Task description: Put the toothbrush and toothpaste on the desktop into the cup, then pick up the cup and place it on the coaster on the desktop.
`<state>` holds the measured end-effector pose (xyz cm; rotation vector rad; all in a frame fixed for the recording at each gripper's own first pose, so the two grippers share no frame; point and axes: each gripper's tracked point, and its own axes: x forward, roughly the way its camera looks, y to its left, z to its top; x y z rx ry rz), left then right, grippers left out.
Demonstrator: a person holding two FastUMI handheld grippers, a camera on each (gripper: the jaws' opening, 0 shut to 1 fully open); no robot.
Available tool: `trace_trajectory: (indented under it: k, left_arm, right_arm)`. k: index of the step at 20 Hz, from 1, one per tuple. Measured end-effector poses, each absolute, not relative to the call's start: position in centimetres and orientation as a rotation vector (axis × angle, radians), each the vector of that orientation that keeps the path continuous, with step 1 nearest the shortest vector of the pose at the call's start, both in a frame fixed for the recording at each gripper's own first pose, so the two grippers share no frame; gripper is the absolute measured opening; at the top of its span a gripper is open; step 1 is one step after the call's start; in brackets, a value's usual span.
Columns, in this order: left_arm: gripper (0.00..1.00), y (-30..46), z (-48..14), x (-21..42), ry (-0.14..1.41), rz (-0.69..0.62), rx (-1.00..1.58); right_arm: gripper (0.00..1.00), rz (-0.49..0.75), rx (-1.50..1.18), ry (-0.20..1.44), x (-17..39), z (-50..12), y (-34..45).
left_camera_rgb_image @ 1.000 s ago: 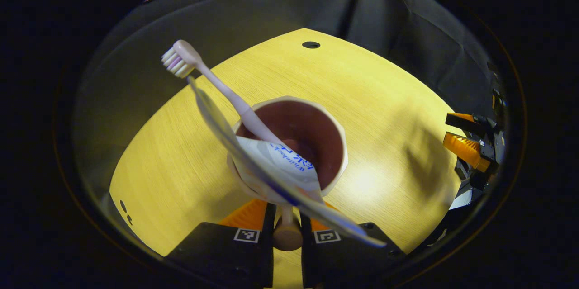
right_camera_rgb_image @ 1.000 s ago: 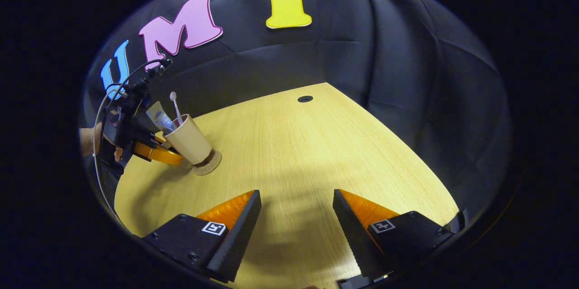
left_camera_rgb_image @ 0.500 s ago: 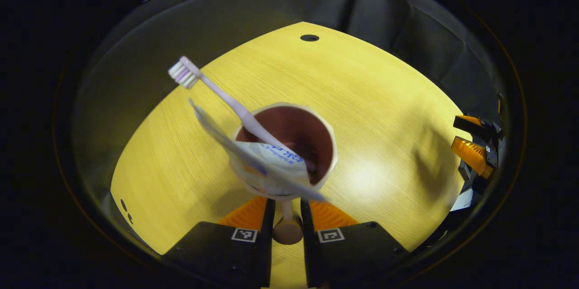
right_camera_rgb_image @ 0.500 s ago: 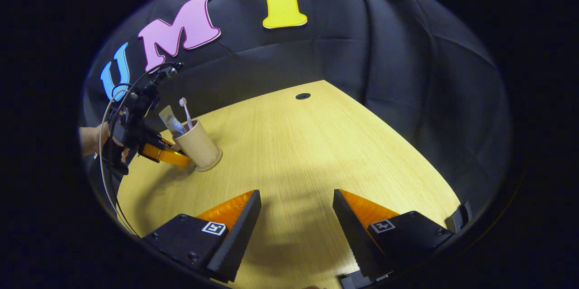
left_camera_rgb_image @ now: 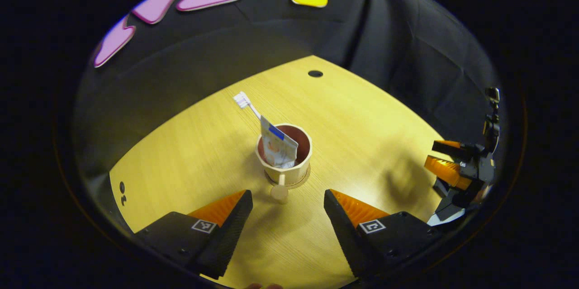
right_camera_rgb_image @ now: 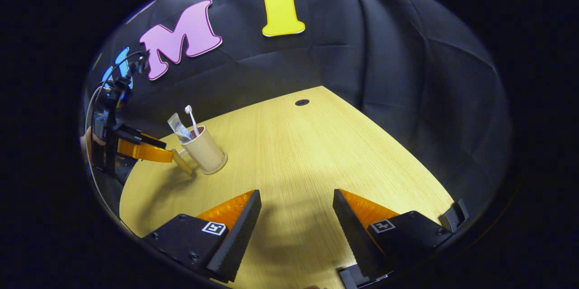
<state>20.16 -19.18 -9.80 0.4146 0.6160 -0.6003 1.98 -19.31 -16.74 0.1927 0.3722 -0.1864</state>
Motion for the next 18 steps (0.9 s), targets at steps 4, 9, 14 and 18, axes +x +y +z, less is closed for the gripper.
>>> trace_trajectory:
  k: [4, 9, 14, 18]
  left_arm:
    - [0.98, -16.0, -6.1, 16.8, 0.437, -0.506, 0.278]
    - [0.98, -10.0, -0.6, 10.7, 0.131, -0.321, 0.14]
    - [0.98, -3.5, 1.2, 1.6, -0.002, -0.224, -0.026]
    - [0.98, 3.9, 1.6, -4.8, -0.097, -0.044, -0.033]
  right_arm:
    - [0.98, -0.168, 0.177, 0.345, 0.8, -14.4, -17.4]
    - [0.98, -0.151, 0.138, 0.283, -1.8, -8.9, -15.9]
    - [0.98, -0.124, 0.138, 0.222, -4.6, -4.1, -14.0]
    - [0.98, -0.091, 0.138, 0.21, -8.8, -2.3, -12.5]
